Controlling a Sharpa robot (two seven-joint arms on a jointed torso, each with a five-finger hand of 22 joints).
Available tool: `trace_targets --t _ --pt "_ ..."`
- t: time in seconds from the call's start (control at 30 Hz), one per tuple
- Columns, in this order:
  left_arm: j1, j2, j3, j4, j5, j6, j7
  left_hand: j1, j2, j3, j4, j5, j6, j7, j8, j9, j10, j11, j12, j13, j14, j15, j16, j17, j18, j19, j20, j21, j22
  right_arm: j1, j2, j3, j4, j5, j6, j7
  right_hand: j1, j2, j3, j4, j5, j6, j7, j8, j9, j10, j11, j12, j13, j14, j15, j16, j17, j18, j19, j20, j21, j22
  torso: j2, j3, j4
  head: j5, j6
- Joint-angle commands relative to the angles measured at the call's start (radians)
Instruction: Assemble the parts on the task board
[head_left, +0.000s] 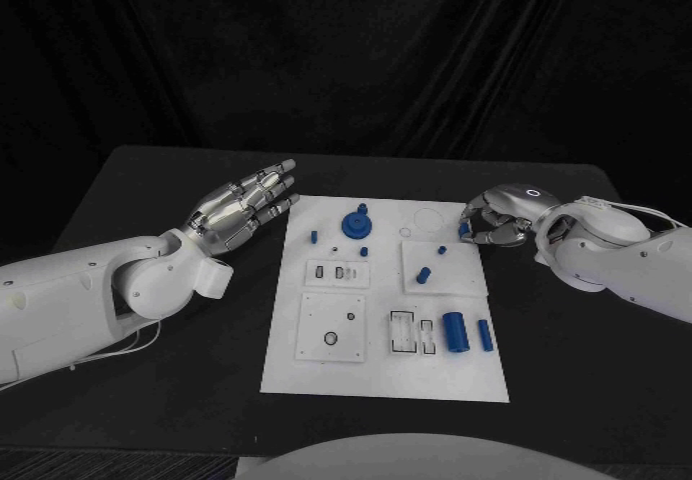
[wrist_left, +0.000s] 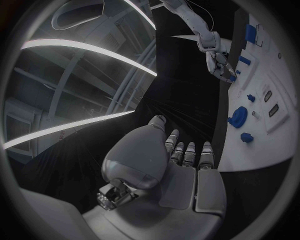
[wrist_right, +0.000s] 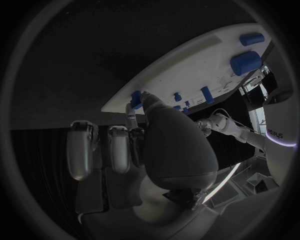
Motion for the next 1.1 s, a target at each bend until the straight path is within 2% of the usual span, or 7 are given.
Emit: trace_targets --t 0.03,0.3,0.5,0.63,0.73,0.93,1.1 --pt "-0.002 0.000 0.001 0.001 -0.004 0.018 0.008 0.009 0.000 0.005 -0.004 0.005 -0.003 0.006 0.005 0.000 0.002 0.007 -0.007 -0.002 -0.002 0.007 -0.004 -0.001 0.007 -0.001 0.008 -0.003 -0.001 -0.003 0.001 0.001 -0.002 -0.006 0.000 -0.025 0.007 0.012 0.002 -0.013 0.015 0.014 -0.002 0.022 0.013 0.106 0.002 0.003 0.264 0.096 0.004 -0.005 0.228 0.009 0.040 0.004 -0.006 0.211 0.000 0.0000 -0.0002 0.000 -0.001" --pt "-0.002 -0.004 0.001 0.004 -0.004 0.019 0.006 0.009 0.000 0.005 -0.004 0.005 -0.003 0.006 0.005 0.000 0.002 0.007 -0.007 -0.002 -0.002 0.007 -0.004 -0.001 0.007 -0.001 0.008 -0.003 -0.001 -0.004 -0.001 0.001 0.009 -0.006 -0.048 -0.010 0.033 0.036 0.018 -0.055 0.123 0.043 -0.007 0.090 0.054 0.106 -0.003 0.003 0.264 0.096 -0.001 -0.005 0.227 0.009 0.041 -0.001 -0.009 0.212 0.000 -0.0002 -0.0004 0.003 -0.003" --pt "-0.002 -0.008 0.001 0.004 -0.004 0.018 0.004 0.009 0.000 0.005 -0.004 0.005 -0.003 0.006 0.005 0.000 0.002 0.007 -0.007 -0.002 -0.002 0.007 -0.004 -0.001 0.007 -0.001 0.008 -0.003 -0.001 -0.001 -0.013 0.001 0.045 -0.006 -0.115 0.000 0.041 0.038 0.026 -0.071 0.163 0.052 -0.007 0.109 0.065 0.106 -0.003 0.003 0.264 0.096 -0.001 -0.004 0.227 0.009 0.042 -0.001 -0.009 0.213 0.000 -0.0001 -0.0003 0.003 -0.006" --pt "-0.002 -0.008 0.001 0.004 -0.004 0.017 0.003 0.009 0.001 0.005 -0.005 0.005 -0.001 0.007 0.006 0.000 0.002 0.008 -0.007 -0.002 -0.002 0.007 -0.004 -0.001 0.007 -0.001 0.008 -0.003 -0.001 0.017 -0.024 0.001 0.089 -0.006 -0.152 -0.004 0.039 0.038 0.026 -0.071 0.165 0.052 -0.005 0.110 0.066 0.106 -0.001 0.003 0.264 0.095 -0.001 -0.006 0.225 0.009 0.042 -0.001 -0.010 0.213 0.000 0.0001 -0.0004 0.005 -0.007" --pt "-0.002 -0.006 0.001 0.002 -0.004 0.017 0.001 0.009 0.001 0.005 -0.005 0.005 -0.001 0.007 0.006 0.000 0.002 0.008 -0.007 -0.002 -0.002 0.007 -0.004 -0.001 0.007 -0.001 0.008 -0.003 -0.001 0.045 -0.030 0.001 0.157 -0.019 -0.165 -0.026 0.037 0.036 0.025 -0.071 0.167 0.049 -0.003 0.110 0.066 0.106 0.000 0.003 0.264 0.095 0.000 -0.007 0.224 0.010 0.040 -0.001 -0.013 0.212 0.000 0.0002 -0.0025 0.005 -0.012" --pt "-0.002 -0.001 0.001 -0.001 -0.004 0.015 -0.004 0.009 0.000 0.006 -0.005 0.005 0.001 0.008 0.007 0.000 0.002 0.009 -0.007 -0.002 -0.002 0.007 -0.004 -0.001 0.007 -0.001 0.009 -0.003 -0.001 0.066 -0.012 0.001 0.249 -0.034 -0.128 -0.059 0.035 0.036 0.025 -0.070 0.168 0.049 -0.002 0.111 0.066 0.106 0.001 0.003 0.264 0.094 0.001 -0.009 0.222 0.010 0.040 0.000 -0.013 0.212 -0.001 -0.0012 -0.0043 0.005 -0.014" --pt "-0.002 -0.001 0.001 -0.002 -0.004 0.015 -0.005 0.008 0.000 0.005 -0.005 0.005 0.002 0.008 0.007 0.001 0.002 0.009 -0.007 -0.002 -0.002 0.007 -0.004 -0.001 0.008 -0.001 0.009 -0.003 -0.001 0.058 0.037 0.001 0.272 -0.038 -0.058 -0.073 0.032 0.036 0.025 -0.070 0.169 0.050 -0.002 0.111 0.067 0.106 0.003 0.003 0.264 0.093 0.002 -0.013 0.218 0.011 0.038 0.000 -0.019 0.210 0.000 -0.0005 -0.0003 0.007 -0.017"
